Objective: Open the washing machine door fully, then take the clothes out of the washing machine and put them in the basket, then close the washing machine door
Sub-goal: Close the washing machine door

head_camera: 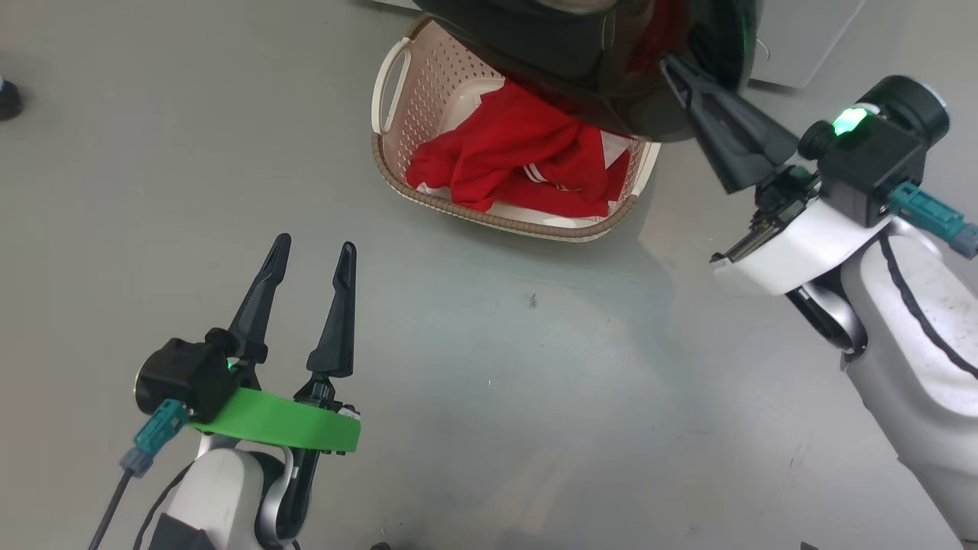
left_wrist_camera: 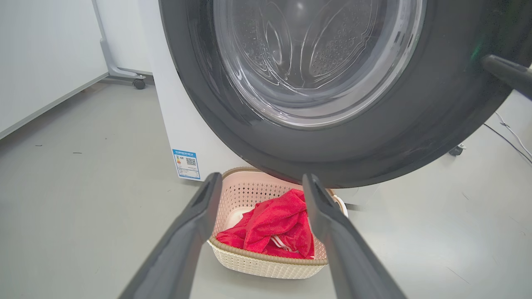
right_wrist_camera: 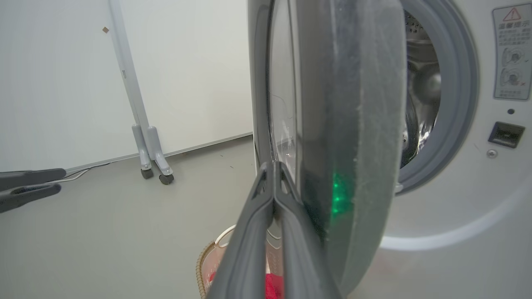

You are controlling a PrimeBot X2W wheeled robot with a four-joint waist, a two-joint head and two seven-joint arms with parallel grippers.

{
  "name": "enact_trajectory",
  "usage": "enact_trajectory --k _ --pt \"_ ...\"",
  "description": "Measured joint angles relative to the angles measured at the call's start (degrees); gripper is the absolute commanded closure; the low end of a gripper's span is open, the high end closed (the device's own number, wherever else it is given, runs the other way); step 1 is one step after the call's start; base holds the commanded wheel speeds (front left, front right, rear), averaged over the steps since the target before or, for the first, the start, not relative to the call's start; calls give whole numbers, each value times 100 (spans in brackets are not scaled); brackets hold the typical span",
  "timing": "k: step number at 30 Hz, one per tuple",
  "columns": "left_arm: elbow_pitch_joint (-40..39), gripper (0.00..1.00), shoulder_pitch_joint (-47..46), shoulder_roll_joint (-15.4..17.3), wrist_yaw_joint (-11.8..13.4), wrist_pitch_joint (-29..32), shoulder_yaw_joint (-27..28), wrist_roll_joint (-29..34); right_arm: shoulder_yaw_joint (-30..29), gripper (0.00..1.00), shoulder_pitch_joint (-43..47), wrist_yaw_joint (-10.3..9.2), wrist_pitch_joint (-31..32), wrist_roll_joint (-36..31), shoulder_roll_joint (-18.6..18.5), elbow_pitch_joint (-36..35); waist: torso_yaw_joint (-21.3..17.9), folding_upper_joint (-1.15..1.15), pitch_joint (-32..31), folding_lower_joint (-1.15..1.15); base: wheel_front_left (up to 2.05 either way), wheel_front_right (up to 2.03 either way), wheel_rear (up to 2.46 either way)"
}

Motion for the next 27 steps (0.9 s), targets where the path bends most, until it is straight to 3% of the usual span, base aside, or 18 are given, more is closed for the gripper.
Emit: enact_trajectory --k 16,27 --pt "-97 0 -325 -55 -16 0 -41 -49 -333 100 -1400 0 314 21 -487 199 -1 0 723 0 0 0 0" --pt "-138 0 -533 -78 -16 0 -266 -409 -352 100 -2447 1 583 2 -751 523 131 0 1108 0 0 0 0"
